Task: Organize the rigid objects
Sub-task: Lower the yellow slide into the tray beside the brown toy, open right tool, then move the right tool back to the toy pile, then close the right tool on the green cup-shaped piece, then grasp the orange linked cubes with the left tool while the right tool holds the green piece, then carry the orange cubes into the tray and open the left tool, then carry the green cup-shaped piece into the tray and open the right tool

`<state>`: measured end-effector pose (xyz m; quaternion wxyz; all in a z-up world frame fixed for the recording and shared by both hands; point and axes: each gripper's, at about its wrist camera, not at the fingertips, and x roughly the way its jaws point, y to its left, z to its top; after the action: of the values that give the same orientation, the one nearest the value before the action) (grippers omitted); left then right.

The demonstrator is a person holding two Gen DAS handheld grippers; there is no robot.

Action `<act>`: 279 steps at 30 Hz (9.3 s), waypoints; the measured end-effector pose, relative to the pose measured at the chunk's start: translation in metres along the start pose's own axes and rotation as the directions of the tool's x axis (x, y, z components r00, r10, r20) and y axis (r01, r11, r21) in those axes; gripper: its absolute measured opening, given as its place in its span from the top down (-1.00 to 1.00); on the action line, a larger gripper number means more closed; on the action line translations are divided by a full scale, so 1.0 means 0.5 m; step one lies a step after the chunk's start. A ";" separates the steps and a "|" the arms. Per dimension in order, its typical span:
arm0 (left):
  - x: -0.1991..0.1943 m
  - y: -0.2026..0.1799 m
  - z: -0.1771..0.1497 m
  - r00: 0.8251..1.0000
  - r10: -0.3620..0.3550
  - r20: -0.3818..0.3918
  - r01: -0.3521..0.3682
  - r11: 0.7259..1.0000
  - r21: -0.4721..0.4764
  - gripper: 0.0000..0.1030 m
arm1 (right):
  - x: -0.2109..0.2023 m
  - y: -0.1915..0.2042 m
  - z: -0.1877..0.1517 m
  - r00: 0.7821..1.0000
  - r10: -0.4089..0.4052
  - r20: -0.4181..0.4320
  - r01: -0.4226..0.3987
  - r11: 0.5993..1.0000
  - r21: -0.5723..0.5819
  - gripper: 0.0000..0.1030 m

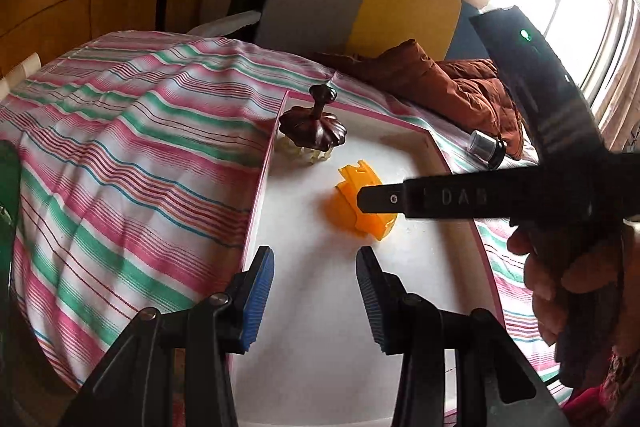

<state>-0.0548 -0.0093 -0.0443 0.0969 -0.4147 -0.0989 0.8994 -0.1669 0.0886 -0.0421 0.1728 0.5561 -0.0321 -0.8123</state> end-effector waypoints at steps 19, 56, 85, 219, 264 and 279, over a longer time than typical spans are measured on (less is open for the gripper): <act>-0.002 -0.017 -0.005 1.000 -0.023 -0.014 0.023 1.000 0.011 0.17 | 0.008 -0.062 0.085 0.984 -0.104 0.142 0.082 0.984 0.158 0.01; -0.072 -0.229 -0.107 0.973 -0.221 -0.065 0.231 0.929 0.289 0.17 | -0.341 -0.469 -0.359 0.821 -0.565 0.082 0.492 0.773 0.401 -0.65; -0.050 -0.440 -0.166 0.946 -0.262 -0.190 0.321 0.839 0.439 0.17 | -0.413 -0.766 -0.552 0.911 -0.341 0.232 -0.050 0.467 0.883 -0.44; 0.038 -0.506 -0.117 0.906 -0.362 -0.218 0.422 0.792 0.441 0.61 | -0.375 -0.612 -0.416 0.884 -0.401 0.239 0.233 0.822 0.520 0.41; 0.095 -0.050 0.086 0.996 0.076 -0.037 -0.076 0.997 -0.013 0.28 | -0.371 -0.552 -0.394 0.884 -0.335 0.326 0.196 0.898 0.393 0.41; 0.026 -0.091 0.003 0.999 -0.013 -0.034 0.017 0.995 0.101 0.25 | -0.310 -0.449 -0.345 0.934 -0.210 0.288 0.109 0.937 0.332 0.41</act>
<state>-0.0601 0.0374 -0.0408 0.1261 -0.4232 -0.0548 0.8955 -0.0141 0.3727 -0.0241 0.0085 0.4383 -0.1411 -0.8876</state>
